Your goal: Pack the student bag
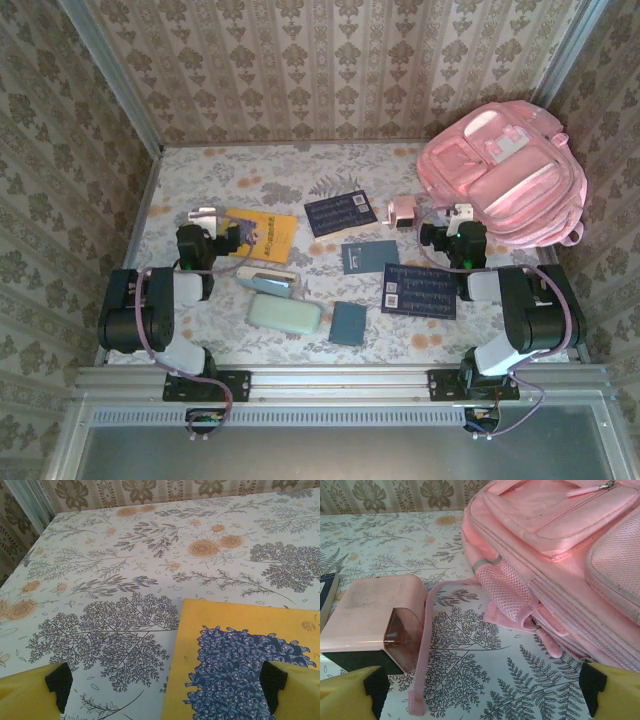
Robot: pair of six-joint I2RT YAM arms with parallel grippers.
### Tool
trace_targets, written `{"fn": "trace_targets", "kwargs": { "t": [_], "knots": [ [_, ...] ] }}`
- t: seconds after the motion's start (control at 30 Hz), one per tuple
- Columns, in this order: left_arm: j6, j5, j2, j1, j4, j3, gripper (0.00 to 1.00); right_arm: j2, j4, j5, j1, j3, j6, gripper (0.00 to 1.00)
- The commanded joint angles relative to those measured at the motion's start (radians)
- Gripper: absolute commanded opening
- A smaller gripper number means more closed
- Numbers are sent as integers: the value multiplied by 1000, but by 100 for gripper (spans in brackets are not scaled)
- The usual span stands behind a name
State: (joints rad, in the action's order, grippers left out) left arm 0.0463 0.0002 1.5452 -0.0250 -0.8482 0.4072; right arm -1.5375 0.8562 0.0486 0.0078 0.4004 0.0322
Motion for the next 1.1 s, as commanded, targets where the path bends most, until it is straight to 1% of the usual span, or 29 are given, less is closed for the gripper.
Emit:
{"fn": "trace_targets", "kwargs": {
  "t": [0.0,0.3,0.33,0.5,0.83,1.07],
  "knots": [
    [13,-2,-8,5,0,1,100,6,-8,21,6,11,0,100],
    [9,15,-10,13,6,2,100,11,-8,10,5,10,-2,100],
    [10,12,-10,11,6,2,100,17,-41,-9,4,23,-9,100],
    [24,-57,-13,-21,-18,-10,100,15,-43,-15,3,27,-9,100],
    [32,-77,-12,-32,-35,-18,100,13,-48,-16,3,31,-9,100],
    [27,-67,-12,-28,-24,-12,100,12,-53,-25,-2,34,-7,100]
  ]
}}
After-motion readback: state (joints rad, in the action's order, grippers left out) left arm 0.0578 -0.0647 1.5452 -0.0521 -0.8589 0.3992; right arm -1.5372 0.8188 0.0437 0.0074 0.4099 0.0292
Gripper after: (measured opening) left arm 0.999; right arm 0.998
